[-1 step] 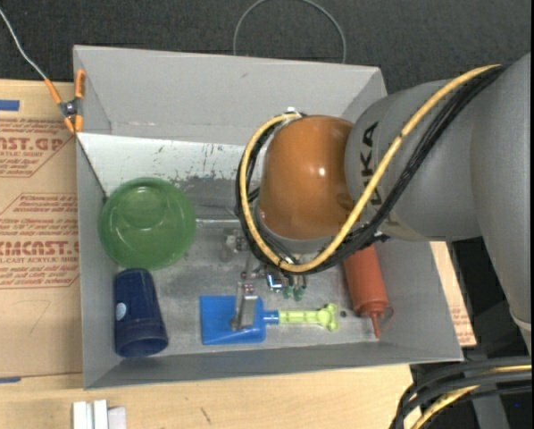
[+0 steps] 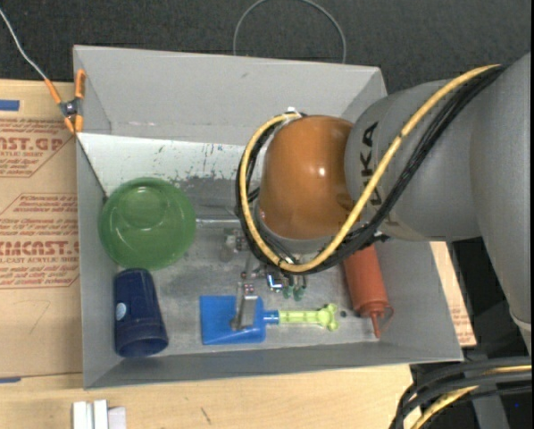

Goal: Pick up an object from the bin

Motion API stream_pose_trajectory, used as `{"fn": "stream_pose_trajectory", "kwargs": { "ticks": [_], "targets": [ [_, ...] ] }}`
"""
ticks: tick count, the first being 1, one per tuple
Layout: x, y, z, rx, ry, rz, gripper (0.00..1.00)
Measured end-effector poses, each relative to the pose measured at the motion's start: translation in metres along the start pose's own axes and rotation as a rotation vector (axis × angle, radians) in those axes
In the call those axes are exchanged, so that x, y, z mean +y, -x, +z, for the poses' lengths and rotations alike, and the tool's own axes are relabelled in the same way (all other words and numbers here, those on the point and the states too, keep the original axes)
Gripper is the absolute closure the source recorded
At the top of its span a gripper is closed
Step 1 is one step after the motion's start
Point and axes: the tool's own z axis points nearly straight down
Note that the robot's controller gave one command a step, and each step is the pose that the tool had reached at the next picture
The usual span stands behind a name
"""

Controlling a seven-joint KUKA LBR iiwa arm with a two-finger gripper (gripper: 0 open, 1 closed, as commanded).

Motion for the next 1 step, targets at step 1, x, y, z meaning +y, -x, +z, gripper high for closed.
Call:
{"fn": "stream_pose_trajectory", "kwargs": {
  "ticks": [1],
  "targets": [
    [-0.026,0.0023,0.0804,-0.004,0.0,-0.117,0.0]
  ]
}}
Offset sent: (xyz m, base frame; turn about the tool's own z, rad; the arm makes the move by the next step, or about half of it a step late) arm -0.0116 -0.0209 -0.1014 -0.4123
